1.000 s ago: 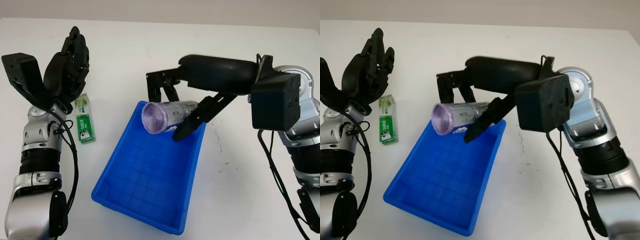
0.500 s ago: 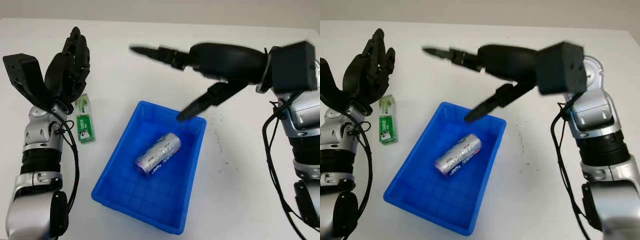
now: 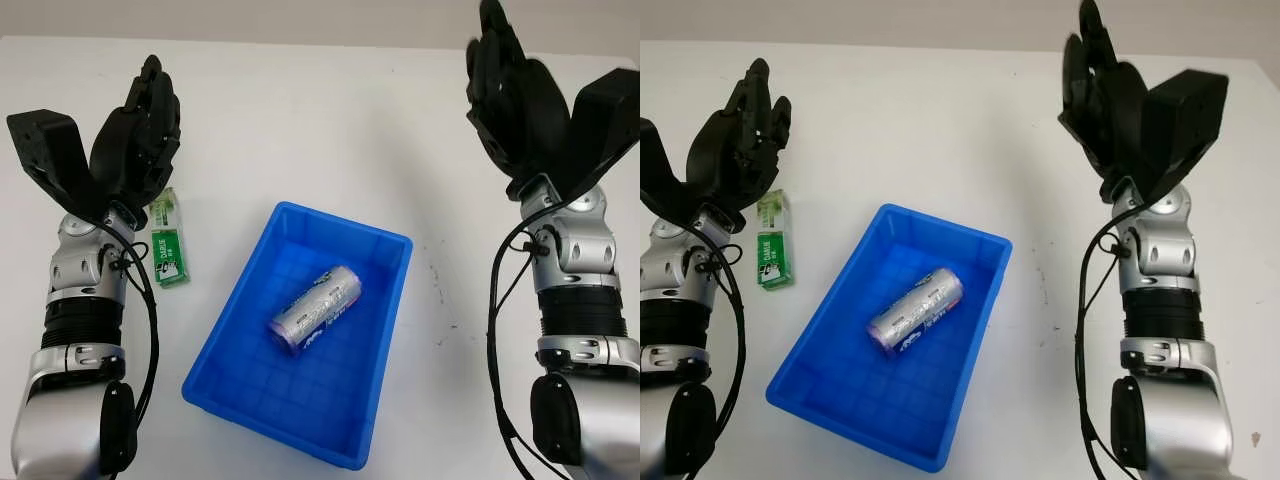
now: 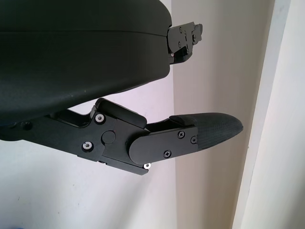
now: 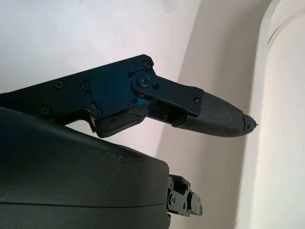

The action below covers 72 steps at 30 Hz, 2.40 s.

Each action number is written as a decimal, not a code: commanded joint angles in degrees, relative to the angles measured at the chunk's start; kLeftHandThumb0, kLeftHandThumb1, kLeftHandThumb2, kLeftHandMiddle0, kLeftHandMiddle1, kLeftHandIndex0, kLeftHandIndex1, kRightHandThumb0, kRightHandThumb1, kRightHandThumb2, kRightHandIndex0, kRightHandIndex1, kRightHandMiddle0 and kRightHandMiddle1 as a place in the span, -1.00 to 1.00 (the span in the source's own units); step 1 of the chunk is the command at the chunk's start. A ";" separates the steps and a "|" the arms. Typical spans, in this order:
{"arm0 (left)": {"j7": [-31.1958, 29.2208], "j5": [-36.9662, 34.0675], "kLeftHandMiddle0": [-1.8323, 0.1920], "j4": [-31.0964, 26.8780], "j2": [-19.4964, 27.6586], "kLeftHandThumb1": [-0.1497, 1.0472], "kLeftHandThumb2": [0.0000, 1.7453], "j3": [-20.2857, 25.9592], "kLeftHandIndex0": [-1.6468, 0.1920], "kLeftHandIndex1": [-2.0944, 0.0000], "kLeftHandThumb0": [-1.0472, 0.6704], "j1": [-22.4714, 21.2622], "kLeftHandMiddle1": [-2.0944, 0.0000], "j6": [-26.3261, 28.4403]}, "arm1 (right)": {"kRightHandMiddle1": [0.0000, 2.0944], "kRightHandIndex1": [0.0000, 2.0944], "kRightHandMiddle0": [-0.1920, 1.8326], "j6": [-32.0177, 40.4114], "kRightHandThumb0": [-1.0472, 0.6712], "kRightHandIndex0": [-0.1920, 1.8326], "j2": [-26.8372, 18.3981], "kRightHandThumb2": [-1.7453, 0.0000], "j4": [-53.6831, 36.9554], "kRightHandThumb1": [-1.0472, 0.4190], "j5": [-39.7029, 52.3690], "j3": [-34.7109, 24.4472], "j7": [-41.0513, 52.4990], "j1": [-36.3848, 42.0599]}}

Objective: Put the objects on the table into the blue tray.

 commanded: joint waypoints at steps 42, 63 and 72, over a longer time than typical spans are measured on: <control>-26.66 40.99 0.99 -9.71 34.50 0.54 -0.94 -27.19 0.97 0.98 -0.35 -14.63 0.98 -30.50 | -1.00 -1.00 -1.00 1.42 -0.64 -1.00 1.34 0.00 -1.11 -1.00 -0.41 1.12 -0.07 4.14; 34.32 94.28 0.87 7.31 46.03 0.85 -0.95 -46.45 0.86 0.94 -0.20 -25.77 0.94 -70.88 | -1.00 -1.00 -1.00 2.55 -0.61 -1.00 3.47 0.03 -1.47 -1.00 0.15 1.14 -2.16 5.04; 28.14 87.85 0.85 9.57 44.31 0.75 -0.95 -47.08 0.85 0.93 -0.41 -21.85 0.93 -72.90 | -1.00 -1.00 -1.00 3.74 -0.59 -1.00 3.15 0.03 -1.94 -1.00 -0.34 1.58 -2.23 5.06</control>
